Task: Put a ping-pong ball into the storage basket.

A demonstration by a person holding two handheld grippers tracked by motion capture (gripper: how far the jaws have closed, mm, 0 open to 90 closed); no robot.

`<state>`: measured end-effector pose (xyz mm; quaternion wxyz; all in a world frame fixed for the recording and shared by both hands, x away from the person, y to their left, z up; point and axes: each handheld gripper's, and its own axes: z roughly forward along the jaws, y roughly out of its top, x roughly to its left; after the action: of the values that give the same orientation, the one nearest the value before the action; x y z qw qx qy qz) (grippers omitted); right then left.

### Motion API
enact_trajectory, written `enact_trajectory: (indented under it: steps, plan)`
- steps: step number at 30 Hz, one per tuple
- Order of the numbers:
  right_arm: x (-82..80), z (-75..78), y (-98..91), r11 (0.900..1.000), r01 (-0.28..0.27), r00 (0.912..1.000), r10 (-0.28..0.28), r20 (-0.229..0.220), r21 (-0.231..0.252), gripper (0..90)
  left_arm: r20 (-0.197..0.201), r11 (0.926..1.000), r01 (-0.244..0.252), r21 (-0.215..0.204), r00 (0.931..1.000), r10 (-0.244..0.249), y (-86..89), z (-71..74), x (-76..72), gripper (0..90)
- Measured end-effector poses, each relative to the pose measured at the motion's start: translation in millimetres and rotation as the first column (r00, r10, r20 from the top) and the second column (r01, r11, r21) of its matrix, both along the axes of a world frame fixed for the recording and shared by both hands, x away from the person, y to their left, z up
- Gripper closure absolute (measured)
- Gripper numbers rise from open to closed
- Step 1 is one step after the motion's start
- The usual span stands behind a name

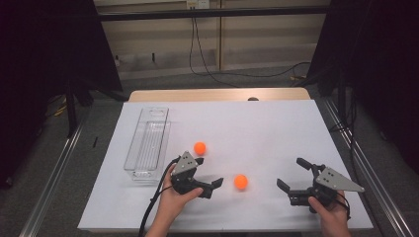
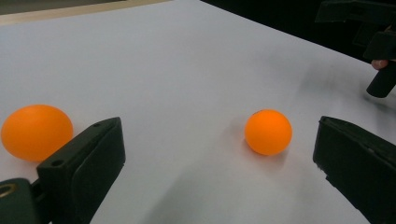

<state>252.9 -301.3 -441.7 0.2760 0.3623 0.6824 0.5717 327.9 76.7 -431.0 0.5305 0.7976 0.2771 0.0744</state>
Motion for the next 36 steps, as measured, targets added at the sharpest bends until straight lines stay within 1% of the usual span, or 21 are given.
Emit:
enact_trajectory:
  steps: [3,5,9,11,16,21,23,29,35,36]
  plan:
    - [0.0,0.0,0.0,1.0000,-0.001,1.0000,0.001,0.000,0.001,1.0,-0.002,1.0000,0.003,0.000,1.0000,-0.003,-2.5,-0.4,0.0,2.4]
    - [0.0,-0.1,-0.1,1.0000,0.000,1.0000,0.000,0.000,0.000,1.0,-0.001,1.0000,0.005,0.008,1.0000,-0.005,-3.3,-0.4,0.2,2.4]
    - [-0.1,0.0,0.2,1.0000,-0.001,1.0000,0.001,-0.001,0.001,1.0,-0.007,1.0000,0.007,0.006,1.0000,-0.007,-5.3,-0.8,0.2,2.5]
    - [0.1,-0.1,0.1,1.0000,-0.002,1.0000,0.002,0.000,0.000,1.0,-0.007,0.9999,0.009,0.013,0.9999,-0.009,-5.6,-0.8,0.5,2.4]
    - [0.3,-0.2,0.1,1.0000,-0.002,1.0000,0.002,0.000,-0.001,1.0,-0.010,0.9999,0.011,0.006,0.9999,-0.011,-7.6,-1.1,0.8,2.5]
    - [0.2,-0.2,0.3,1.0000,-0.001,1.0000,0.001,0.000,-0.001,1.0,-0.013,0.9998,0.016,0.009,0.9998,-0.016,-10.1,-1.2,0.9,2.5]
    - [0.3,-0.2,0.2,1.0000,-0.002,1.0000,0.002,0.000,-0.002,1.1,-0.014,0.9997,0.018,0.017,0.9997,-0.018,-10.6,-1.1,0.8,2.5]
    - [0.1,-0.1,0.4,1.0000,-0.002,1.0000,0.002,0.000,-0.002,1.1,-0.023,0.9997,0.019,0.018,0.9996,-0.018,-12.9,-1.8,0.7,2.5]
    - [0.2,-0.1,0.0,1.0000,-0.002,1.0000,0.002,-0.001,-0.001,1.1,-0.025,0.9992,0.025,0.032,0.9994,-0.024,-15.5,-2.0,0.8,2.5]
    - [0.2,-0.1,0.0,1.0000,-0.002,1.0000,0.002,0.000,-0.001,1.1,-0.027,0.9993,0.026,0.028,0.9993,-0.025,-16.4,-2.1,0.7,2.5]
